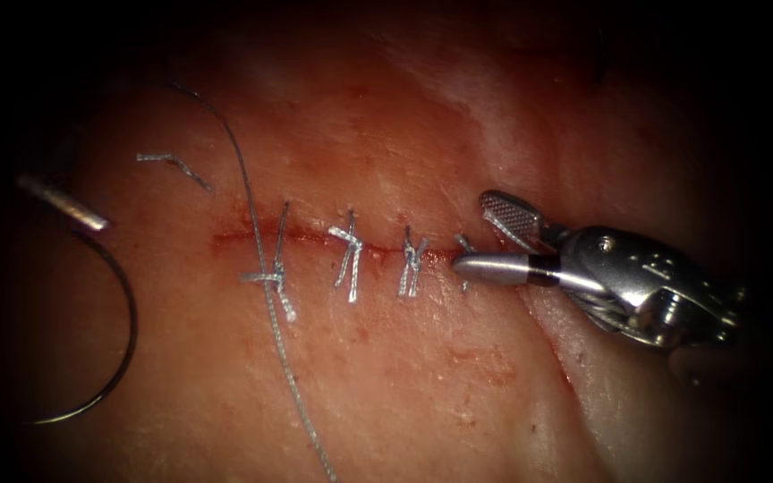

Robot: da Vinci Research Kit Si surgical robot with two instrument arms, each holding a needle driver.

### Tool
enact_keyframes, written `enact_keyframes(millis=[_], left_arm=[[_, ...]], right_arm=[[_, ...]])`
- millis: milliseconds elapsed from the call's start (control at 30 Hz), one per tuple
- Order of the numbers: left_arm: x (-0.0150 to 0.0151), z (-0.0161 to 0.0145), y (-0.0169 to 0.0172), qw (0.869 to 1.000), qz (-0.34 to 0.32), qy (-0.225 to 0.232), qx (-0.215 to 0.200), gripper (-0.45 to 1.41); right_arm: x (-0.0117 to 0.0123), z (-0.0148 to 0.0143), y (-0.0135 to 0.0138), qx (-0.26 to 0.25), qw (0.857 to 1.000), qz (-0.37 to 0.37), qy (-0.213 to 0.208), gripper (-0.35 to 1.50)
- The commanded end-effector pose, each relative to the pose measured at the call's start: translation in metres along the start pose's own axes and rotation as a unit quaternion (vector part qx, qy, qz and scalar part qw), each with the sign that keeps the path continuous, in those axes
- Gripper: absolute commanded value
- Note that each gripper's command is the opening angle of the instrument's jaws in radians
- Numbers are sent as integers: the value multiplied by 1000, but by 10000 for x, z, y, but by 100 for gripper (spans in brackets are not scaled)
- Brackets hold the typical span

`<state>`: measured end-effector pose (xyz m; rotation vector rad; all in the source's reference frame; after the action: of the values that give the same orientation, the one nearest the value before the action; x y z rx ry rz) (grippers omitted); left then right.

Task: Wound Closure

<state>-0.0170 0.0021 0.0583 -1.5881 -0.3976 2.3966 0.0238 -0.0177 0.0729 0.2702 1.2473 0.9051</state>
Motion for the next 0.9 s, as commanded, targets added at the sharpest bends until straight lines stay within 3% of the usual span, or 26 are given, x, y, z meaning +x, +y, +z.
enact_keyframes(millis=[33, 267, 300, 467, 567, 633, 900], left_arm=[[-5, 6, 16, 1000, -26, -5, 5, 64], [-8, 4, 73, 992, -83, -85, 47, 57], [-9, 6, 83, 989, -85, -107, 54, 47], [-16, 9, 99, 982, -88, -156, 56, 36], [-27, 8, 117, 958, -152, -235, 65, 34], [-28, 7, 123, 948, -178, -254, 74, 34], [-40, 16, 135, 932, -192, -295, 88, 31]], right_arm=[[-4, 7, -2, 1, 1000, 1, 0, 148], [6, 4, -4, 0, 1000, -16, -2, 147], [11, 3, -5, 0, 1000, -25, -2, 147], [25, -2, -9, -2, 999, -49, -14, 143], [46, -13, -17, -10, 995, -89, -37, 136], [53, -17, -21, -11, 994, -97, -37, 136], [57, -15, -30, -13, 993, -110, -37, 136]])
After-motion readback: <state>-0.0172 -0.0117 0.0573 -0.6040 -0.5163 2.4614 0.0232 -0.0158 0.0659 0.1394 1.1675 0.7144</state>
